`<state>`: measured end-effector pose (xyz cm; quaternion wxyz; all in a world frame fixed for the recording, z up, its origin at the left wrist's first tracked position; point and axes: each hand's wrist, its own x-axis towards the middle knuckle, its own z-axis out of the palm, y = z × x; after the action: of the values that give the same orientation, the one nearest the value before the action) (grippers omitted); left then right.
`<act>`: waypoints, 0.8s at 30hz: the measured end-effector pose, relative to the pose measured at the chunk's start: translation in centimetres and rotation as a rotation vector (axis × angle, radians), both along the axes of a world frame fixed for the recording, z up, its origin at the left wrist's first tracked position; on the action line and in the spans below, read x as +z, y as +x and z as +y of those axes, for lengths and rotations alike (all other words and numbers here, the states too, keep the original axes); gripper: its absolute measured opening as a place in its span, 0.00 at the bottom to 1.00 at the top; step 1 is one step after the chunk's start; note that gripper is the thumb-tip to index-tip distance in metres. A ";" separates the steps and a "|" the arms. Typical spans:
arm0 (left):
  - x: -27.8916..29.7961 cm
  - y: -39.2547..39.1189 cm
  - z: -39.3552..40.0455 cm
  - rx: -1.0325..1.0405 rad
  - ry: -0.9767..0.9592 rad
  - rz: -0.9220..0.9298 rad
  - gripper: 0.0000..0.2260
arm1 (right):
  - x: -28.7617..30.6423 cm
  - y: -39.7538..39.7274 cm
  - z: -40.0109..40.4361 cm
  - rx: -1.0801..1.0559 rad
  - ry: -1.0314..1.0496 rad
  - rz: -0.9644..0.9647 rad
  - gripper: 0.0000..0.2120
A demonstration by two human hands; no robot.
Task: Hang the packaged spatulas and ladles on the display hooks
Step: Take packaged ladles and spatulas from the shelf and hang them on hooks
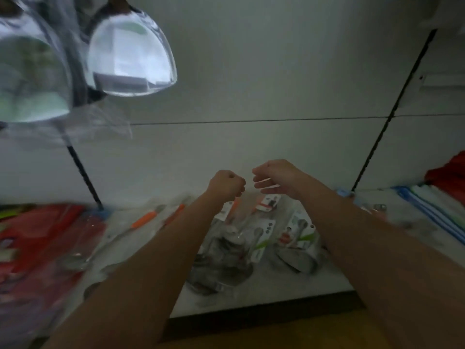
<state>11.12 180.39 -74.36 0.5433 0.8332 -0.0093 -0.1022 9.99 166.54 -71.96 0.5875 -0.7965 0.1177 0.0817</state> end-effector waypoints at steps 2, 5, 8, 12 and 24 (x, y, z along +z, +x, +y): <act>-1.3 0.8 -1.0 -0.039 0.000 0.030 0.05 | -1.1 0.1 -1.2 -0.013 -0.019 0.040 0.08; -2.9 1.7 -2.8 -0.104 0.016 0.050 0.05 | -2.7 0.2 -3.4 -0.050 -0.039 0.104 0.08; -4.0 2.4 -5.1 -0.171 0.042 0.040 0.06 | -4.5 0.2 -5.9 -0.090 -0.072 0.163 0.13; -6.4 2.6 -8.8 -0.284 0.058 0.084 0.11 | -7.0 -0.2 -8.5 -0.152 -0.161 0.254 0.18; -14.2 1.1 -15.8 -0.513 0.323 0.189 0.15 | -14.2 0.8 -10.6 -0.246 -0.479 0.383 0.19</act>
<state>12.18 164.59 -88.51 0.3589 0.8661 -0.1521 -0.3130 10.77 155.98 -86.21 0.3562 -0.8619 0.3373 0.1284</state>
